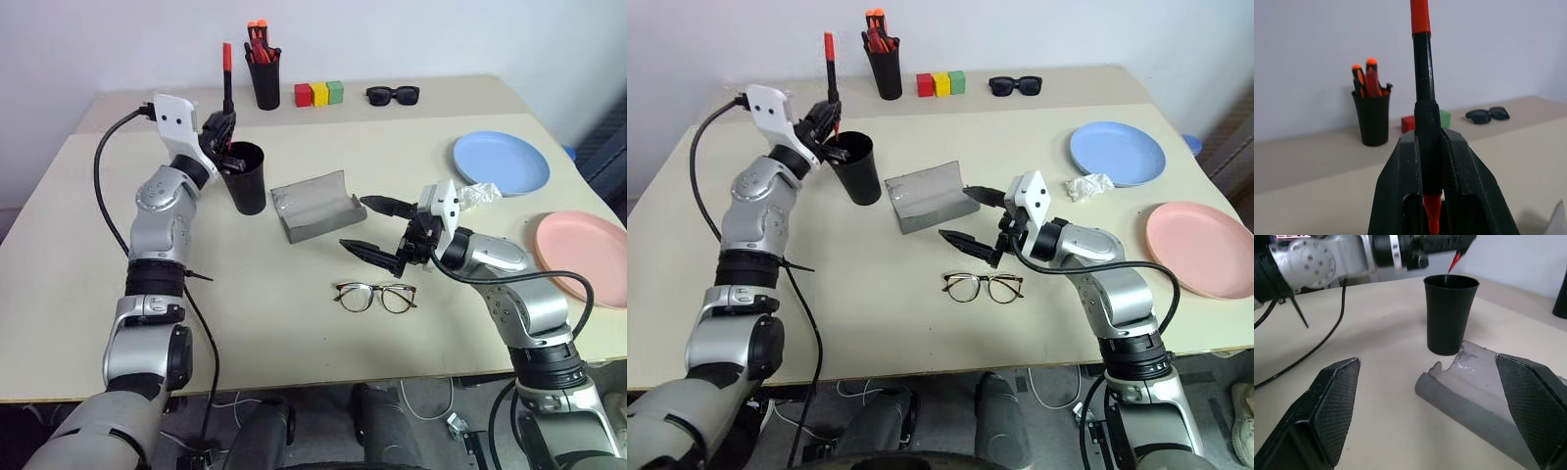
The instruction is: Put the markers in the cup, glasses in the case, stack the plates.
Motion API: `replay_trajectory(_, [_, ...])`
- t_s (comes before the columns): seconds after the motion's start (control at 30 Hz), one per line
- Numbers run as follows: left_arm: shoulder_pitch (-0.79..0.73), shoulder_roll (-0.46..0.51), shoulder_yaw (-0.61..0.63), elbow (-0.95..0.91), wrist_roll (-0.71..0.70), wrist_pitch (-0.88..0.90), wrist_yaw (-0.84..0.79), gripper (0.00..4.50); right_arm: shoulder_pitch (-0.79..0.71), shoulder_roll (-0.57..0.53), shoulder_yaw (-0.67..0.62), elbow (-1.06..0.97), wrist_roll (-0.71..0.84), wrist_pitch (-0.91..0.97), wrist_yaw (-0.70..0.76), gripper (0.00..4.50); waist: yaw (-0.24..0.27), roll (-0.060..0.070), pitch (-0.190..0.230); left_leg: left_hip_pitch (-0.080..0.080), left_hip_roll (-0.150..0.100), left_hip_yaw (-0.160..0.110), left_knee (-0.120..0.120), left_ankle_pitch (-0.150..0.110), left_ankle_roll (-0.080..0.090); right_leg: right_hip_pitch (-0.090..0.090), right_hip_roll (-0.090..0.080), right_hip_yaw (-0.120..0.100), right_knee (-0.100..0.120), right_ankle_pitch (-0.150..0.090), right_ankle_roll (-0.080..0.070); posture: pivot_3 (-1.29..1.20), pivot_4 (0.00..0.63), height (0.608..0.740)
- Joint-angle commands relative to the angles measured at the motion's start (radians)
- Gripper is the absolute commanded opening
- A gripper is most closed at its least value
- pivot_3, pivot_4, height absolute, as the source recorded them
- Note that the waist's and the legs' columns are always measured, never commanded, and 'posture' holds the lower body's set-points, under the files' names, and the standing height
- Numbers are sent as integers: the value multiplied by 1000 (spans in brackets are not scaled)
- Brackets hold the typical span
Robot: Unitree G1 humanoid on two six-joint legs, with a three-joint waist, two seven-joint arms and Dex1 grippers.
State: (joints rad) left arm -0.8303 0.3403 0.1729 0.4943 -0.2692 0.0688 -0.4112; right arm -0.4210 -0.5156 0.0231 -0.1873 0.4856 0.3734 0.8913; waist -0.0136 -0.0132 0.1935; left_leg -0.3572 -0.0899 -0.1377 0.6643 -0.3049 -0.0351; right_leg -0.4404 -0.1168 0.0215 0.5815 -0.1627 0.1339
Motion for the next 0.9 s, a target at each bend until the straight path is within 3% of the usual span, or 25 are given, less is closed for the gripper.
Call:
replay_trajectory(0.03, [6, 7, 12, -61, 1, 9, 15, 972, -20, -1, -22, -19, 11, -11, 4, 4500, 1, 0, 0, 0, 0, 0, 0, 0, 0, 0, 0, 0, 0, 0, 0, 0, 150, 740])
replay_trajectory(0.17, [25, 16, -6, -79, 12, 16, -7, 2782, -19, -1, -18, -13, 5, -17, 6, 4500, 2, 0, 0, 0, 0, 0, 0, 0, 0, 0, 0, 0, 0, 0, 0, 0, 150, 740])
replay_trajectory(0.2, [27, 17, -8, -83, 15, 15, -10, 3501, -22, 1, -17, -12, 3, -18, 5, 4500, 2, 0, 0, 0, 0, 0, 0, 0, 0, 0, 0, 0, 0, 0, 0, 0, 150, 740])
replay_trajectory(0.27, [24, 15, -3, -102, 7, 26, -11, 4288, -27, 6, -16, -7, 1, -23, 3, 4500, 2, 0, 0, 0, 0, 0, 0, 0, 0, 0, 0, 0, 0, 0, 0, 0, 150, 740])
replay_trajectory(0.43, [18, 11, -6, -242, -99, 161, -101, 4407, -29, 5, -22, 1, 1, -32, 1, 4500, 1, 0, 0, 0, 0, 0, 0, 0, 0, 0, 0, 0, 0, 0, 0, 0, 150, 740])
replay_trajectory(0.67, [43, 36, -152, -505, -339, 594, -353, 4407, -30, 13, -75, 33, 20, -50, -25, 4500, 0, 0, 0, 0, 0, 0, 0, 0, 1, 0, 0, 0, 0, 0, 0, 0, 150, 740])
replay_trajectory(0.77, [47, 51, -330, -438, -163, 577, -346, 4407, -32, 6, -117, 56, 32, -59, -32, 4500, 0, 1, 0, 1, 0, 0, 0, 0, 1, 1, 0, 0, 2, 0, 0, 0, 150, 740])
replay_trajectory(0.9, [29, -42, -399, -294, -28, 485, -236, 4407, -12, -9, -135, 46, 17, -64, -35, 4500, 2, 1, 0, 1, 0, 0, 0, 0, 1, 1, 0, 0, 1, 0, 0, 0, 150, 740])
